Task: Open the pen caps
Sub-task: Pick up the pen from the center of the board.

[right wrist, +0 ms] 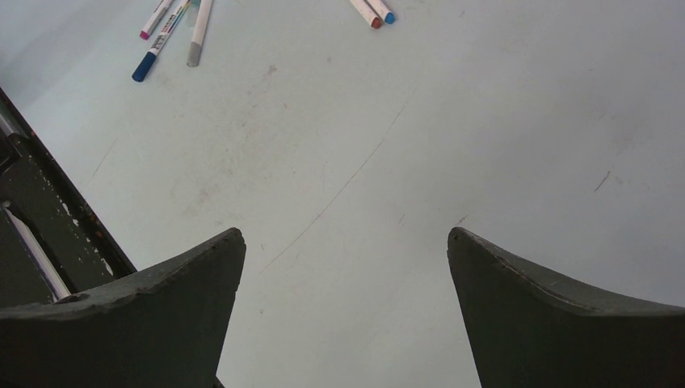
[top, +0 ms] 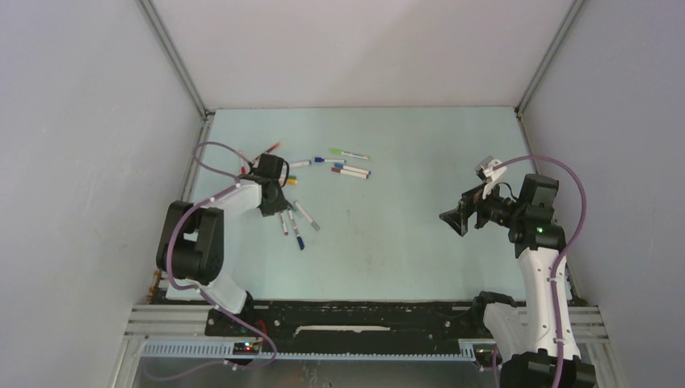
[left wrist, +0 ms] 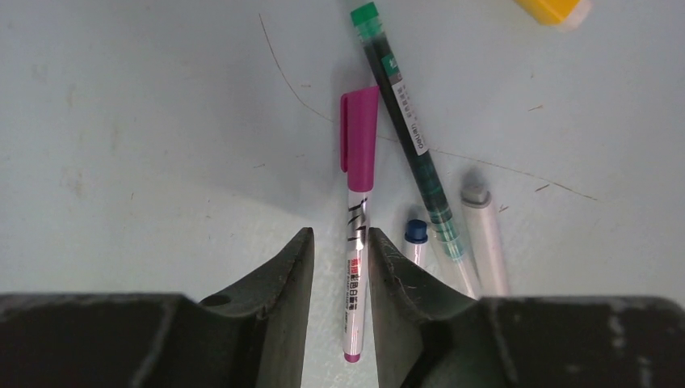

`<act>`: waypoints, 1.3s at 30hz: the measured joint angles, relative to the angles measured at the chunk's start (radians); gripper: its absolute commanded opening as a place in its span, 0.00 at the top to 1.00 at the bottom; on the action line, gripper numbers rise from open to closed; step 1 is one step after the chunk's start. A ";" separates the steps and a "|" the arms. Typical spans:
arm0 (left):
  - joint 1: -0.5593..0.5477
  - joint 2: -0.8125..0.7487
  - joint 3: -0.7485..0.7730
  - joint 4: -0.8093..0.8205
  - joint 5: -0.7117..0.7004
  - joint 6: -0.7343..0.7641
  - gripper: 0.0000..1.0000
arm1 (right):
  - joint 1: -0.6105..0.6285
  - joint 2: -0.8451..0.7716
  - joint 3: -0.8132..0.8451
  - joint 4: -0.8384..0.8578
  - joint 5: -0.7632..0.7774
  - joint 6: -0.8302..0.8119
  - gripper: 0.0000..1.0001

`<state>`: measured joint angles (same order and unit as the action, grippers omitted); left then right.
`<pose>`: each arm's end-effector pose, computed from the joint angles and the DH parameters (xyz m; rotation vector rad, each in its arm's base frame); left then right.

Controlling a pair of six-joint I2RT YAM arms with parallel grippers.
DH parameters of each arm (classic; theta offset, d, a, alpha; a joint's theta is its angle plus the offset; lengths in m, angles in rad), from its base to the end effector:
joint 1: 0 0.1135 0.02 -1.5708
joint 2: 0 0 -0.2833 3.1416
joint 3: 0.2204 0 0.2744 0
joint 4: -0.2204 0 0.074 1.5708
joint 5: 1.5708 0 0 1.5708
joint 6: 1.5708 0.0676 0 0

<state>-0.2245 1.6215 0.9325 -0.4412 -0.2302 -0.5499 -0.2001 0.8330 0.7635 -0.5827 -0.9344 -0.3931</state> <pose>0.3337 -0.0604 0.1460 -0.4966 2.6024 0.0596 0.1984 0.0152 0.2951 -0.6681 1.8828 0.6549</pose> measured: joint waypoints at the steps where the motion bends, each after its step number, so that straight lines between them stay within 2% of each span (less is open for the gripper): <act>1: 0.000 0.006 0.000 -0.005 0.001 0.000 0.65 | 0.000 0.000 0.000 0.000 0.000 0.000 0.00; 18: -0.009 0.057 0.028 -0.044 0.006 0.001 0.73 | 0.001 0.000 0.000 0.000 0.000 0.000 0.00; 27: -0.026 0.066 0.043 -0.071 0.000 0.001 0.99 | 0.002 0.000 0.000 0.000 0.000 0.000 0.00; 31: -0.027 0.062 0.043 -0.080 -0.014 0.001 1.00 | 0.002 -0.005 0.000 0.000 -0.001 0.000 0.00; 35: -0.028 -0.003 0.035 -0.085 -0.025 0.001 1.00 | 0.008 -0.008 0.000 -0.001 -0.007 0.000 0.00; 39: -0.044 -0.196 -0.040 -0.035 -0.002 0.001 1.00 | 0.023 -0.008 0.000 -0.010 -0.035 -0.001 0.00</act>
<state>-0.2684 1.4250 0.8921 -0.4763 -0.2317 -0.5491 -0.1772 0.8249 0.7635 -0.5926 -0.9695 -0.3939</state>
